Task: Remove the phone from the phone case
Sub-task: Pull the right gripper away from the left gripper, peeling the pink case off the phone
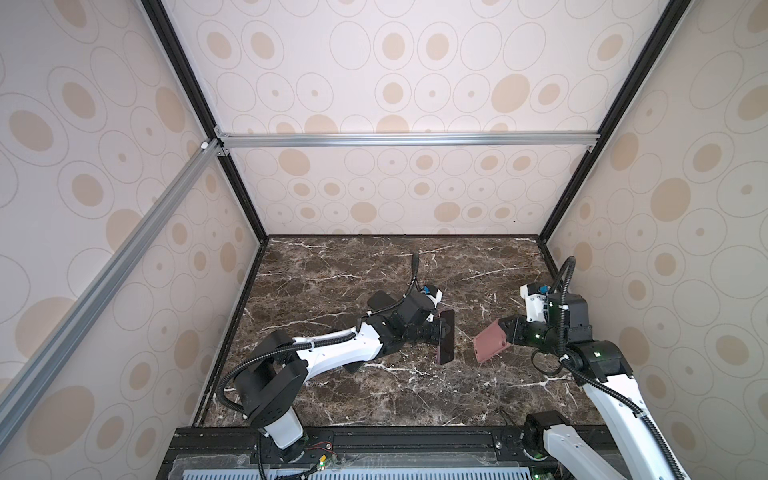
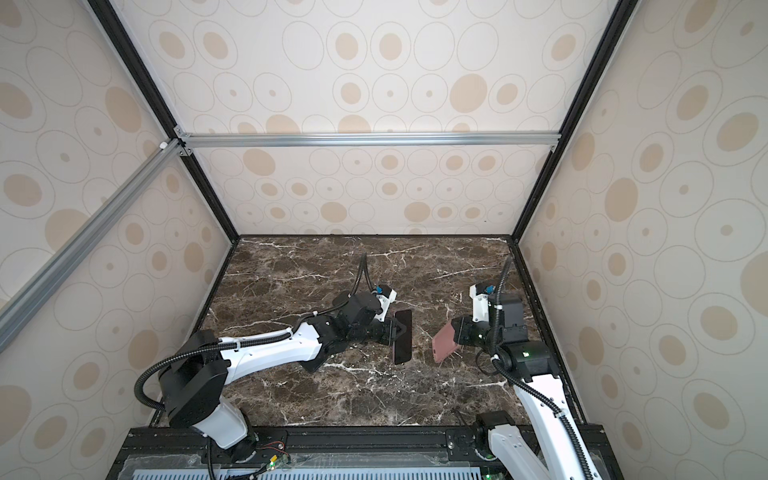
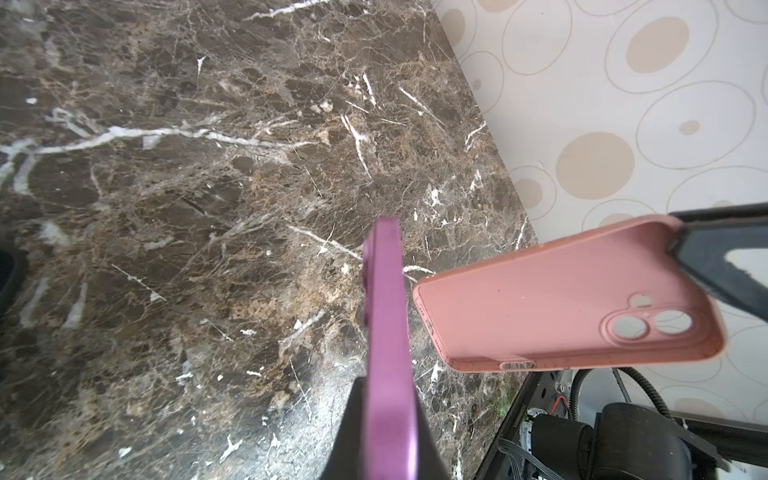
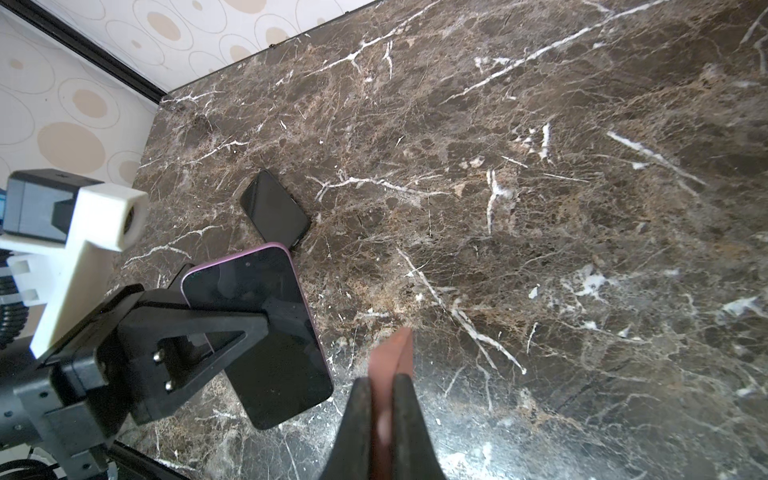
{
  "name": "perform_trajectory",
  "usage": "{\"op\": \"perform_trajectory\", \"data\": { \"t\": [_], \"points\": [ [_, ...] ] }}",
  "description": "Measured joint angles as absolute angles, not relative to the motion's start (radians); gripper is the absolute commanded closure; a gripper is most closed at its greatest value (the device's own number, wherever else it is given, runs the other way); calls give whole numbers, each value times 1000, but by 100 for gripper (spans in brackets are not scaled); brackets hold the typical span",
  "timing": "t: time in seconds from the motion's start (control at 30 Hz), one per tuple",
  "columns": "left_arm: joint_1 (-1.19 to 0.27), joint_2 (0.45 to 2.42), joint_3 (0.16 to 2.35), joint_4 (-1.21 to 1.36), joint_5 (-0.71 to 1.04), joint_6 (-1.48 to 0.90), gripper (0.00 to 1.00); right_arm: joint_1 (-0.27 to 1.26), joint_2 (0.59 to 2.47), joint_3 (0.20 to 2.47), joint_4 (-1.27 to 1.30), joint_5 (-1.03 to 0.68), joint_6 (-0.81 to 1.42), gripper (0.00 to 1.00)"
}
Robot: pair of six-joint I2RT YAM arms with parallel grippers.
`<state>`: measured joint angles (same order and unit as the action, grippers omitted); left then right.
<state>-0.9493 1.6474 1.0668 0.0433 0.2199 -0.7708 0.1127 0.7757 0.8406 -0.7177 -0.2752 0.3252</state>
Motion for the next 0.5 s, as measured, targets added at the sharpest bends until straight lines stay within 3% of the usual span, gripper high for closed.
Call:
{"op": "perform_trajectory", "data": {
  "t": [0.5],
  "points": [
    [-949,1866,1170,154,400,-915,100,15,779,799,-686,-327,286,100]
  ]
}}
